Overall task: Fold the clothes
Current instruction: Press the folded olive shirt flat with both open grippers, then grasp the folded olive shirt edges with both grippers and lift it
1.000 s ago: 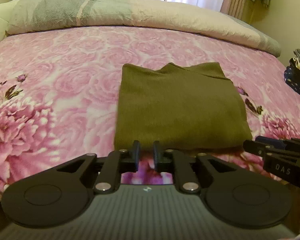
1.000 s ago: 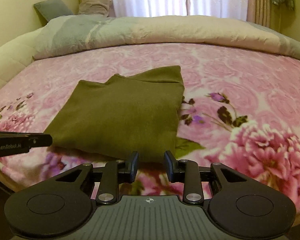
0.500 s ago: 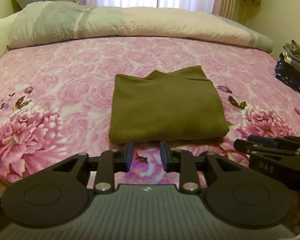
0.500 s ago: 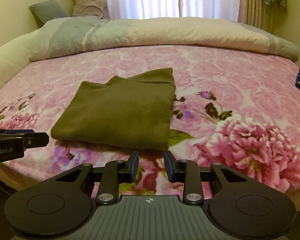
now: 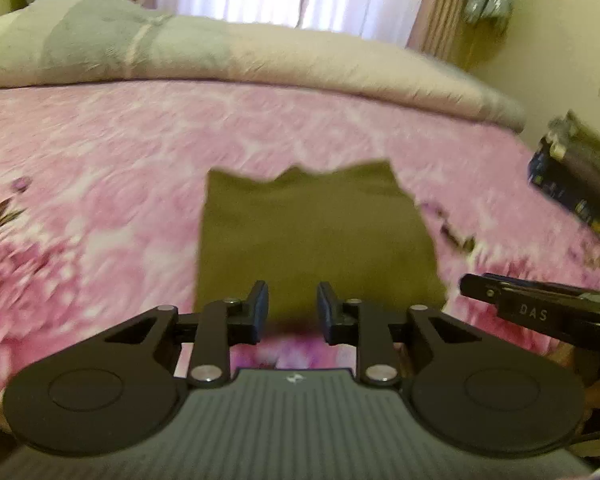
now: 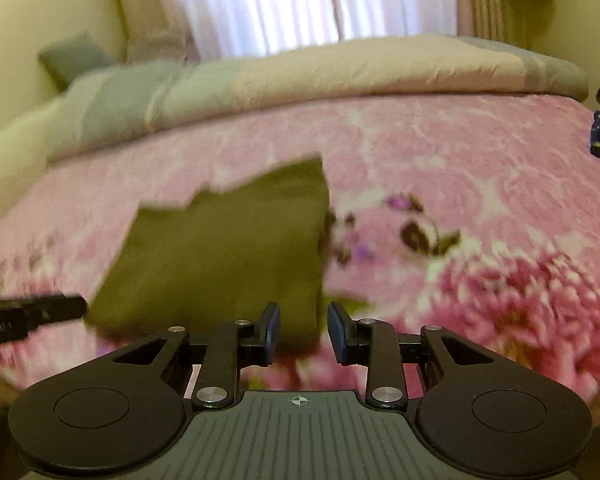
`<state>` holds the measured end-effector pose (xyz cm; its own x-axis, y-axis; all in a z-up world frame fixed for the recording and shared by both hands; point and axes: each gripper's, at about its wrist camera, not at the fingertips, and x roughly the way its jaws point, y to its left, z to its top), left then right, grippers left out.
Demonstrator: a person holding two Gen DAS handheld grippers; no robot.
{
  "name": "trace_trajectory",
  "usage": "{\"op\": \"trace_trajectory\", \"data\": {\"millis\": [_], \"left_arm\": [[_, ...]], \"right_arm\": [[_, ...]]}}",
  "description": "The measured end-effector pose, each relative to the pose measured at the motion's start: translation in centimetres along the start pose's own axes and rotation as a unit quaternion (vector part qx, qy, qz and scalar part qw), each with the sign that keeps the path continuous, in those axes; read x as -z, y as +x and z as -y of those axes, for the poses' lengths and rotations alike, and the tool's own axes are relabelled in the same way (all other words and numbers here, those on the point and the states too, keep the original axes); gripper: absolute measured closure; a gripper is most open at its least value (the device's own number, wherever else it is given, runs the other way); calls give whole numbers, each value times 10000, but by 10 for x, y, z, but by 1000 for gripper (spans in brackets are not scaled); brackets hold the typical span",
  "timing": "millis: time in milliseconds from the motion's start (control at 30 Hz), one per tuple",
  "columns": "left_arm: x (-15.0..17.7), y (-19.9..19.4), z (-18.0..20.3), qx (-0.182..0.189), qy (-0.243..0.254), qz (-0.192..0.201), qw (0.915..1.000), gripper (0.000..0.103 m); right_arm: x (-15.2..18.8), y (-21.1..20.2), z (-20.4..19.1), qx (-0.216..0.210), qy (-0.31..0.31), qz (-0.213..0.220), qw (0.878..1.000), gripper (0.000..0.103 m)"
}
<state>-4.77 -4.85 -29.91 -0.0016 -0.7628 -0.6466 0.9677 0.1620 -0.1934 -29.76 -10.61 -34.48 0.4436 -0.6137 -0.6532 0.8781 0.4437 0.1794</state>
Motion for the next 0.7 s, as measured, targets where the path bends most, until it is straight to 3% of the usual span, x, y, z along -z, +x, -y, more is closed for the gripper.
{"op": "trace_trajectory", "data": {"millis": [200,233,400,600,700], "left_arm": [[-30,54,16,421,325,112,9985,86],[-31,65,18,424,403,54,9983,86],[-17,115,23,184,773,-377,9961,85],[-18,124,20,74,762,-372,9964,83],[-23,101,5,148,410,-219,9988,82]], "right_arm": [[-12,45,2,-166,-119,-71,9998,73],[-15,52,2,-193,-139,-83,9997,85],[-25,89,4,-331,-239,-142,9991,88],[-23,98,3,-337,-459,-84,9983,88],[-29,91,17,-561,-90,-109,9983,88]]}}
